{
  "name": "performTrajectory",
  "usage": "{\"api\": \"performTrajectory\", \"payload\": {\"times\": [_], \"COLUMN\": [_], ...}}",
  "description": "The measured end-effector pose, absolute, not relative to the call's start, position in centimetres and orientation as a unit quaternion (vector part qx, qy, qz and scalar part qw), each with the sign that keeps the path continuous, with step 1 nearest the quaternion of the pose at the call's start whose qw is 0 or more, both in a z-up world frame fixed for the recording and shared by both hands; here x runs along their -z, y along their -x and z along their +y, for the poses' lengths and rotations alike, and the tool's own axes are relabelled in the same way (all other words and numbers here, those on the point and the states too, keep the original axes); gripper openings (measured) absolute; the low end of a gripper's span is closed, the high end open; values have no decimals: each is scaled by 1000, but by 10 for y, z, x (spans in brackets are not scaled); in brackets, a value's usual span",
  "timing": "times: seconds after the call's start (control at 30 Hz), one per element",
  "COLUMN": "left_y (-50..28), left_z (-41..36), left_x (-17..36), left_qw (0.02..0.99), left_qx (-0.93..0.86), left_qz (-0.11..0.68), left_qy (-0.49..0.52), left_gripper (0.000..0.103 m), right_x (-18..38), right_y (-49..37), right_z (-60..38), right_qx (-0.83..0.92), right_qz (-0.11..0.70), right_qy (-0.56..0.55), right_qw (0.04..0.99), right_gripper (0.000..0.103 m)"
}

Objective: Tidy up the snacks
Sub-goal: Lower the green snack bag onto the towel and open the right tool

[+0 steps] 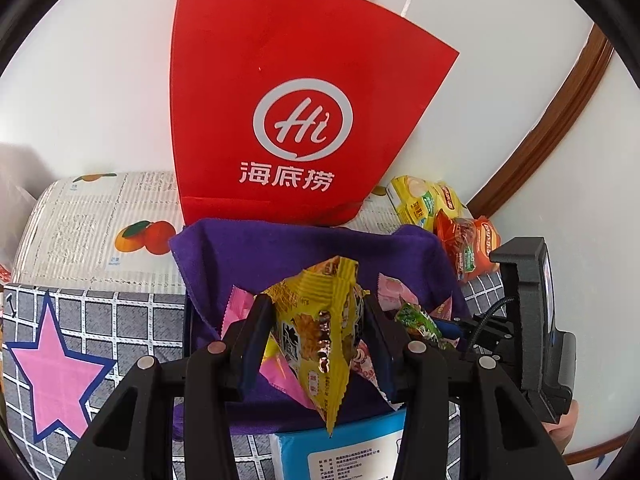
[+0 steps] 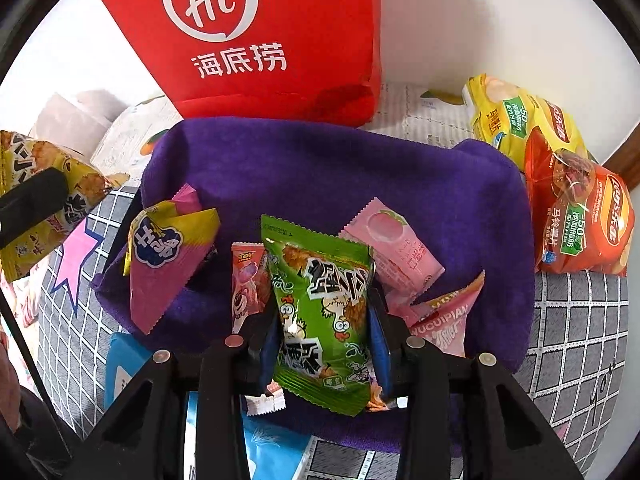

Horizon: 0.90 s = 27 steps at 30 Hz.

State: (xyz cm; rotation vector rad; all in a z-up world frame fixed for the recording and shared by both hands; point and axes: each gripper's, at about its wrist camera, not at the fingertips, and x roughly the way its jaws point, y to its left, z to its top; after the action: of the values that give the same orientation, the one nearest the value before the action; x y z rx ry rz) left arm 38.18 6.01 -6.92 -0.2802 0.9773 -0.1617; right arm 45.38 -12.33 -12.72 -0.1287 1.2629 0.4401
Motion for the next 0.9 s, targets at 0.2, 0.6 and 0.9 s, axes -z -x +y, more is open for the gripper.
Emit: {"api": "performTrajectory", "payload": {"times": [0.2, 0.6, 0.9], "left_y": [-384, -388, -390], "left_z": [59, 50, 28], "left_x": [74, 84, 101], "left_qw": [865, 855, 842], "left_qx": [79, 82, 101], "left_qz": [476, 496, 519], "left_qy": [135, 125, 109], "left_gripper": [43, 43, 43], "right_x": [127, 95, 64], "right_y": [-453, -442, -432], "right_z": [-120, -131, -146], "right_qx": [-203, -203, -193], "right_qz": [581, 548, 512], "right_qy": [66, 59, 47], "right_qw": [786, 809, 836], "right_gripper": [48, 51, 54]}}
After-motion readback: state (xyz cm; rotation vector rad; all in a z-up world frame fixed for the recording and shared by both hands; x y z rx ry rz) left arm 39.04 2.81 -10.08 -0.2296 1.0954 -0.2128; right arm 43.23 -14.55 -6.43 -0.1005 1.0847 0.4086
